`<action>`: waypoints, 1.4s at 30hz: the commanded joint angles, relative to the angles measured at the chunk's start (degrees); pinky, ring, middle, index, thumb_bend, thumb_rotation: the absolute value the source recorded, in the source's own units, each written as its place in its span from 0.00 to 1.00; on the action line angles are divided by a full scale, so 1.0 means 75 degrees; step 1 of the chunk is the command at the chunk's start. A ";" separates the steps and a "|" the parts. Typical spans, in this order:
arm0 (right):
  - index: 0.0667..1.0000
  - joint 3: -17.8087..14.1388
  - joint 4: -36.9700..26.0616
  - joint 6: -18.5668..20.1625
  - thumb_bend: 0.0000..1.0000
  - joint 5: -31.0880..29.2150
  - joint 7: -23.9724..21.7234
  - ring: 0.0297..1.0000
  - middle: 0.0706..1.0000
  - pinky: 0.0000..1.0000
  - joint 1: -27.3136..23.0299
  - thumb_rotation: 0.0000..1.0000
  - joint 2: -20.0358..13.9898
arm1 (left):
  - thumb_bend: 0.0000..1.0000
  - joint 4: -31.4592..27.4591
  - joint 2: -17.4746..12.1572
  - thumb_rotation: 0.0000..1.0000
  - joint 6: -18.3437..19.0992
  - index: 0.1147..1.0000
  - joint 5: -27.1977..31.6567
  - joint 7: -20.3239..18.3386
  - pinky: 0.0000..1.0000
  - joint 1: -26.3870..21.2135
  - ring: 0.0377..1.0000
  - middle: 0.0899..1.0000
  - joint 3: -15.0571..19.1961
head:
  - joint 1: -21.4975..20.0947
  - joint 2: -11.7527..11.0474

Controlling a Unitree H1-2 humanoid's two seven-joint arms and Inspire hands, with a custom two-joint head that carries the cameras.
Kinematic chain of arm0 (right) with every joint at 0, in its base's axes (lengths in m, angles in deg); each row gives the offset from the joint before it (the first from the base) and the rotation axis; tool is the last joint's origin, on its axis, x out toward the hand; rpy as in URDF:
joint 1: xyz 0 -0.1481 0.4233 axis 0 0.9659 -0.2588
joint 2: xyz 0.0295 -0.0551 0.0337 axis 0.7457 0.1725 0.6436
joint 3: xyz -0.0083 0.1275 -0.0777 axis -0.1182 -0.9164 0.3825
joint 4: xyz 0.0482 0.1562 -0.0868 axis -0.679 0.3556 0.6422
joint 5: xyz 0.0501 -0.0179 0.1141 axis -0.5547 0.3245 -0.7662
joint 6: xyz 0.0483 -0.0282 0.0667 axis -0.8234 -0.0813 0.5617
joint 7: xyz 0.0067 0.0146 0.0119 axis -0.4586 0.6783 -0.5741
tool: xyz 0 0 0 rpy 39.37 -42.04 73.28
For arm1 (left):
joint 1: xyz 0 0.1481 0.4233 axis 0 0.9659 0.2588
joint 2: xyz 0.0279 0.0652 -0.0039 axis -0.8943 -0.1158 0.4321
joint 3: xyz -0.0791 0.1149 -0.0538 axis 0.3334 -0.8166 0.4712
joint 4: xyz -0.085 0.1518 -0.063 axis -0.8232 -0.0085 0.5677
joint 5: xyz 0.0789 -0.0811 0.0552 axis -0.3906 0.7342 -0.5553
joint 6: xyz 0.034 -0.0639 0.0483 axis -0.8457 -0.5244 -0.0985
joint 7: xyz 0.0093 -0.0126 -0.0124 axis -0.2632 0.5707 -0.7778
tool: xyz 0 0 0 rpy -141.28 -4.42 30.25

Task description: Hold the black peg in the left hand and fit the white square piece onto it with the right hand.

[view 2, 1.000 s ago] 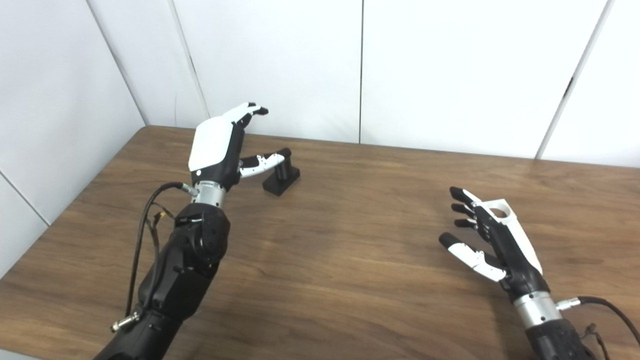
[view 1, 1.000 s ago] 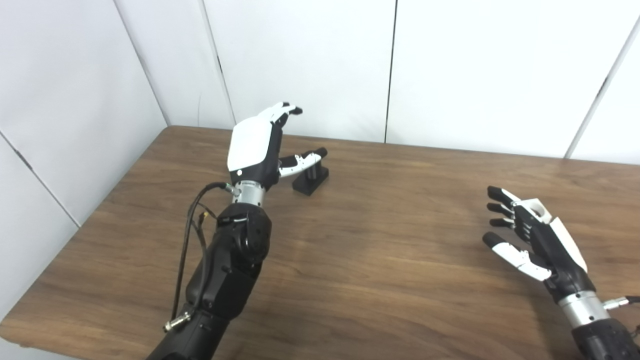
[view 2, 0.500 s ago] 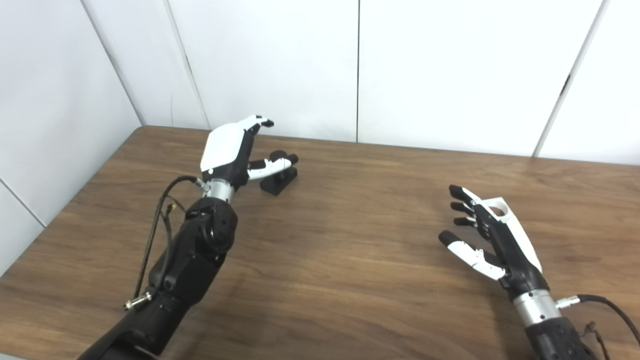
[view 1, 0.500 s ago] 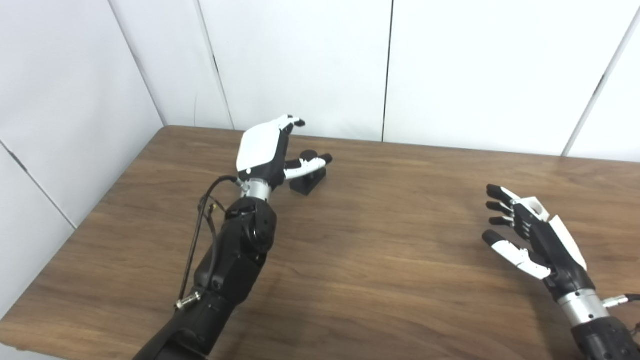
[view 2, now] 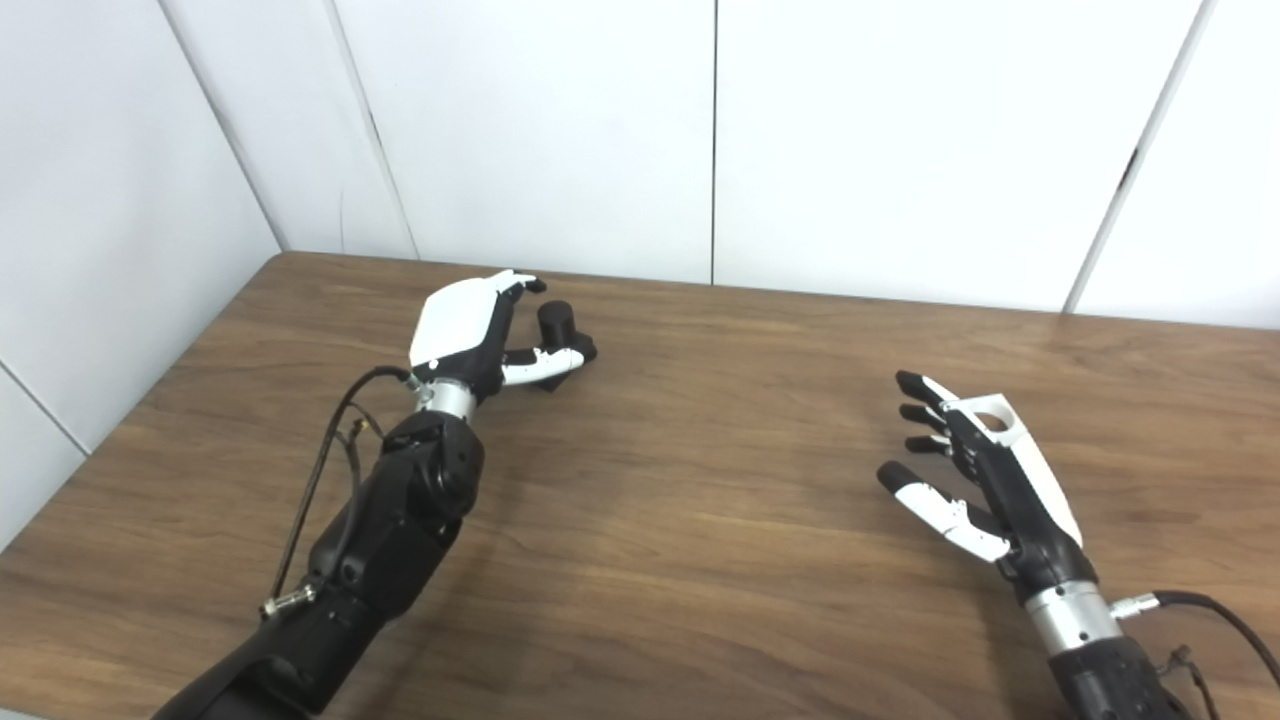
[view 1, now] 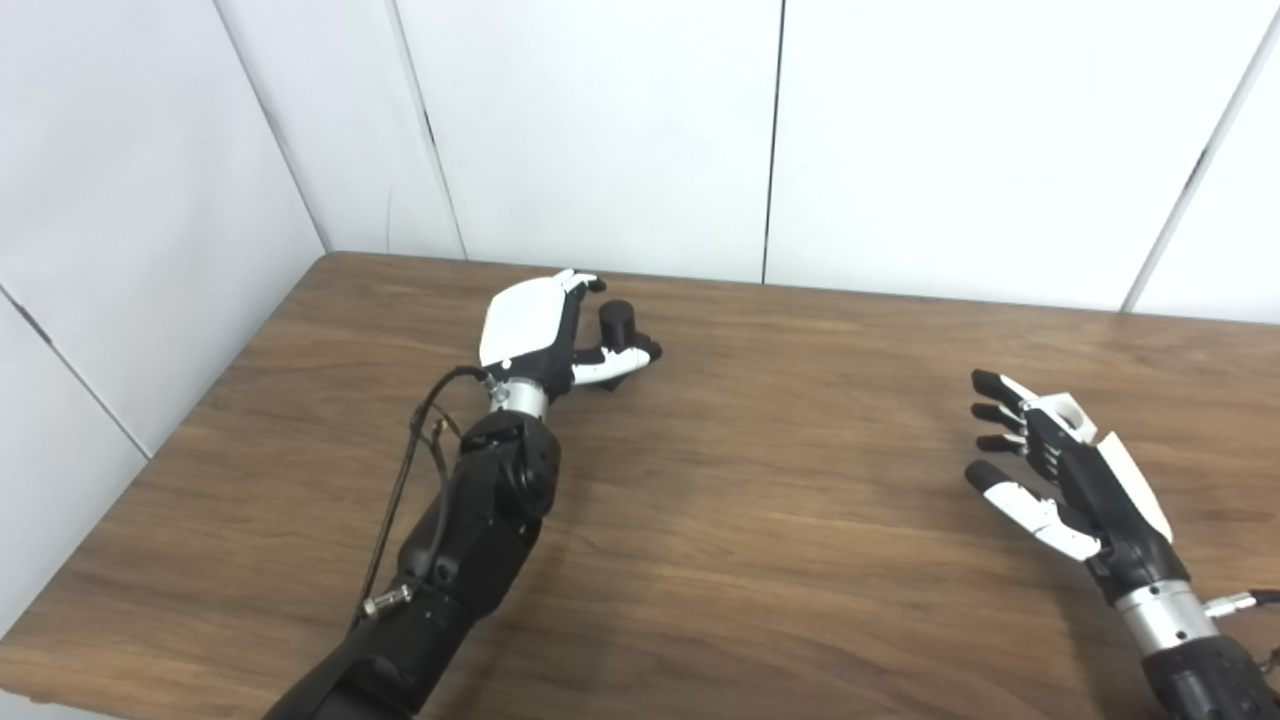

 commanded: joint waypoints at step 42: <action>0.87 -0.0102 -0.0501 0.0060 0.63 0.0078 0.0051 0.85 0.90 0.76 -0.0120 0.70 -0.0078 | 0.77 0.2060 0.0048 0.46 -0.1259 0.61 0.1192 0.1709 0.72 -0.0658 0.80 0.80 0.0218 | -0.0116 0.0099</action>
